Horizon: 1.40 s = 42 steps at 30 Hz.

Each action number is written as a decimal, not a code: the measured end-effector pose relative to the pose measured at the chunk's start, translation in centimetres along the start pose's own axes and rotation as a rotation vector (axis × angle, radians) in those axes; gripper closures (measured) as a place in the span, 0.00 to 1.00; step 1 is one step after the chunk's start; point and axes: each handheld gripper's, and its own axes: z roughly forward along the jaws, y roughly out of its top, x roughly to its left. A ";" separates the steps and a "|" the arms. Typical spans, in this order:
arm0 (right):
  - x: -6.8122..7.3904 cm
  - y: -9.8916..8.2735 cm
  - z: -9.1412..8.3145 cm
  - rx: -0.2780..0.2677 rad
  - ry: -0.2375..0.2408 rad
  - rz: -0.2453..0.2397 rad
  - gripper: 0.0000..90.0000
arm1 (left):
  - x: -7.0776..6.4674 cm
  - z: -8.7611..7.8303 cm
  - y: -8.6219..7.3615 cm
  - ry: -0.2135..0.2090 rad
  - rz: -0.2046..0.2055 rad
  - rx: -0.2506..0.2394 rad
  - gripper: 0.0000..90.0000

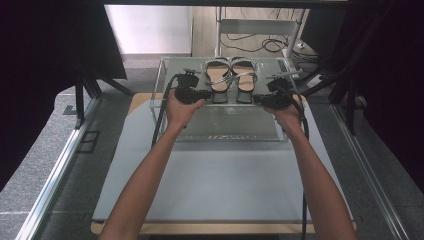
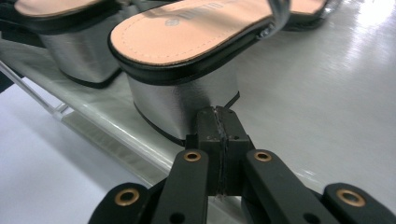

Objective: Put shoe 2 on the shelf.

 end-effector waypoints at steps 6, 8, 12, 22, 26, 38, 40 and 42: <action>1.6 0.5 0.7 0.006 -0.001 -0.037 1.00 | -1.2 0.2 -0.1 0.010 0.015 0.005 0.96; 1.5 0.4 0.6 0.008 0.004 -0.026 1.00 | -1.2 0.2 -0.1 0.013 0.019 0.010 0.96; 1.4 0.3 0.6 0.003 0.014 -0.020 0.99 | -0.5 0.0 -0.3 -0.017 0.009 0.016 0.89; 0.9 -0.5 -1.4 -0.023 0.014 -0.013 0.99 | 0.5 -3.0 -1.8 -0.033 0.013 -0.030 0.94; 0.7 -1.9 -3.6 -0.062 0.030 0.000 0.98 | 0.7 -4.9 -3.4 -0.053 0.017 -0.061 0.94; 3.5 -10.4 -8.9 -0.158 0.075 -0.133 0.92 | -0.2 -9.5 -12.6 -0.158 0.064 -0.141 0.93; 4.3 -12.4 -9.0 -0.165 0.083 -0.148 0.90 | -0.4 -9.9 -14.4 -0.170 0.071 -0.133 0.92; 5.0 -14.8 -8.8 -0.163 0.097 -0.157 0.87 | -0.5 -9.9 -16.1 -0.169 0.082 -0.120 0.90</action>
